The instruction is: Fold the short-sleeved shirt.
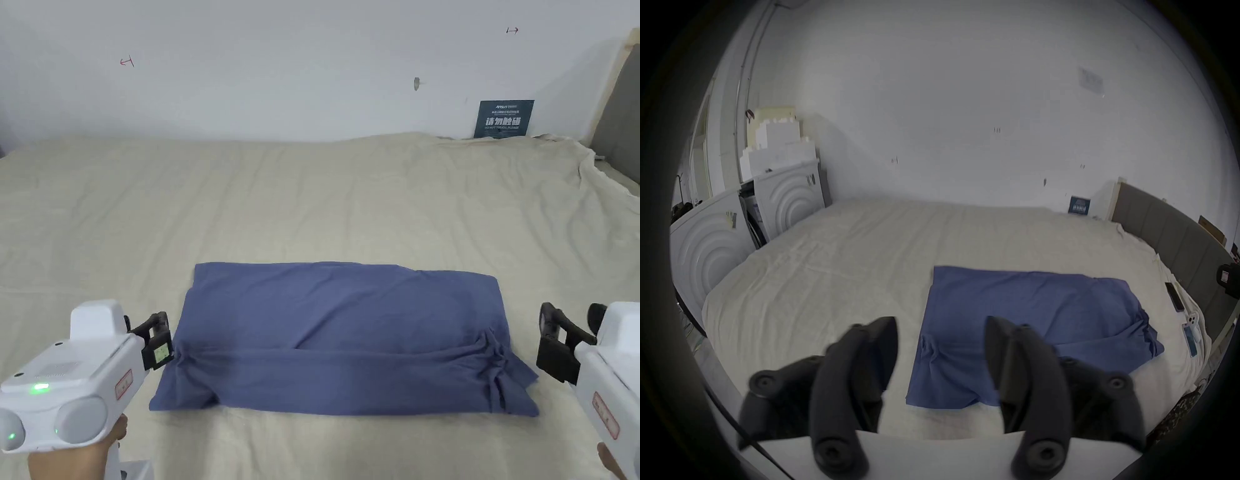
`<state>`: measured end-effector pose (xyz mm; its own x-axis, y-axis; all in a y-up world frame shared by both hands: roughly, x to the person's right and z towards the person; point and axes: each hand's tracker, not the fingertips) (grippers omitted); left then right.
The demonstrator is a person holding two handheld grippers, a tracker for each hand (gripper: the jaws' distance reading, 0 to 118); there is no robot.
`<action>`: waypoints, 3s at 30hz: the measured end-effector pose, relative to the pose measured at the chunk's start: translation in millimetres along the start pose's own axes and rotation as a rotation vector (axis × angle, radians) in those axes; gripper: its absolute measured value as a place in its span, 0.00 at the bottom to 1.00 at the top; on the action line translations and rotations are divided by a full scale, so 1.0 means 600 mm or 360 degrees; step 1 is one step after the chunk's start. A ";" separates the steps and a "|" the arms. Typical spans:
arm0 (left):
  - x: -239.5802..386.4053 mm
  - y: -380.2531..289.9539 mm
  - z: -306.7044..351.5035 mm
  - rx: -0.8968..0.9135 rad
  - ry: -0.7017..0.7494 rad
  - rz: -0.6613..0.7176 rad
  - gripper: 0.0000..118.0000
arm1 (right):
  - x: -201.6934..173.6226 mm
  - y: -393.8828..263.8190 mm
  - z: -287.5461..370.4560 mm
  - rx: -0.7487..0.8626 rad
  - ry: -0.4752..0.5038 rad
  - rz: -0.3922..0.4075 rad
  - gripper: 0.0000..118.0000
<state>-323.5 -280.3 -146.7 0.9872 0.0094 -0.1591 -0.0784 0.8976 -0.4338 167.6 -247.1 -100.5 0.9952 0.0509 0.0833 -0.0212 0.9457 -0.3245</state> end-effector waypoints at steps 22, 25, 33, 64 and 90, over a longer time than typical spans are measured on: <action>-0.031 -0.038 -0.120 -0.0658 -0.0008 0.0103 0.26 | 0.005 -0.022 -0.020 0.0013 0.0022 -0.0050 0.00; -0.038 -0.058 -0.169 -0.0828 0.0081 0.0130 0.70 | 0.004 -0.029 -0.031 -0.0019 0.0013 -0.0044 0.00; -0.042 -0.118 -0.247 -0.0990 0.0102 0.0076 0.75 | 0.005 -0.051 -0.066 -0.0126 -0.0009 -0.0053 0.00; -0.039 -0.070 -0.207 -0.0841 -0.0134 0.0060 0.03 | -0.004 -0.188 -0.287 -0.1029 0.0066 -0.0099 0.41; -0.111 -0.161 -0.055 -0.0889 -0.0139 0.0200 0.03 | 0.073 -0.204 -0.068 -0.0854 0.0238 -0.0271 0.05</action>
<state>-386.0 -382.1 -123.2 0.9715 0.1582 -0.1763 -0.2337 0.5185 -0.8225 217.6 -373.5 -95.3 0.9838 -0.1706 0.0546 0.1527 0.6396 -0.7534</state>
